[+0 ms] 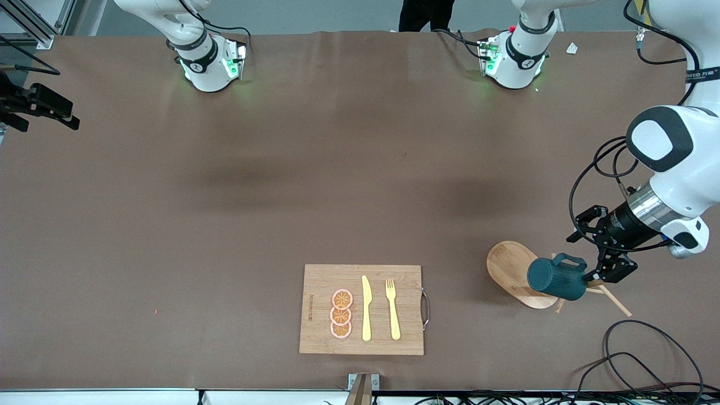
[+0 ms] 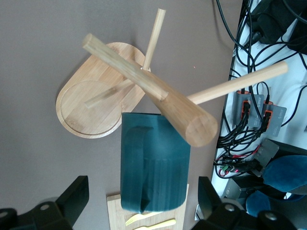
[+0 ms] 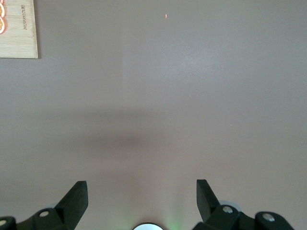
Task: Transfer cup from left to right arm and place
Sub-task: 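Move the left gripper to the teal mug on the wooden stand, then close the left gripper on the teal mug rim and lift it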
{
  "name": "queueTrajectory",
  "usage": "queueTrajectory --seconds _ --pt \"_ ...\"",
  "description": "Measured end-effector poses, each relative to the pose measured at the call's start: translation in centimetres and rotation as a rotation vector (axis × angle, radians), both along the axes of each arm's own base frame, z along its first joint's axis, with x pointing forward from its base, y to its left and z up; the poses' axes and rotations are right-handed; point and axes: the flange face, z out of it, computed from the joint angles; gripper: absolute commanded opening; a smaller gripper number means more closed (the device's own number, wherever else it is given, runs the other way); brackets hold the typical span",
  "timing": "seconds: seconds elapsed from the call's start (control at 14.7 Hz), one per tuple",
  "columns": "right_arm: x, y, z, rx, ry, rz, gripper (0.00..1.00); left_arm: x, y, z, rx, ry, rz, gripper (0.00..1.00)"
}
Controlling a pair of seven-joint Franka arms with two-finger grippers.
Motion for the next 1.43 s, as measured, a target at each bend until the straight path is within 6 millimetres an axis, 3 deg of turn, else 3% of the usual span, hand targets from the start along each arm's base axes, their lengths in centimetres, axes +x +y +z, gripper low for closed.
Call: queueTrajectory --seconds 0.82,1.43 --pt "0.0 0.0 0.0 0.0 0.0 -0.001 1.0 1.3 -0.5 -4.1 0.005 -0.021 0.02 1.0" --pt "0.1 -0.6 0.3 0.0 -0.011 -0.012 1.0 1.6 -0.9 -4.8 0.005 -0.027 0.019 1.0"
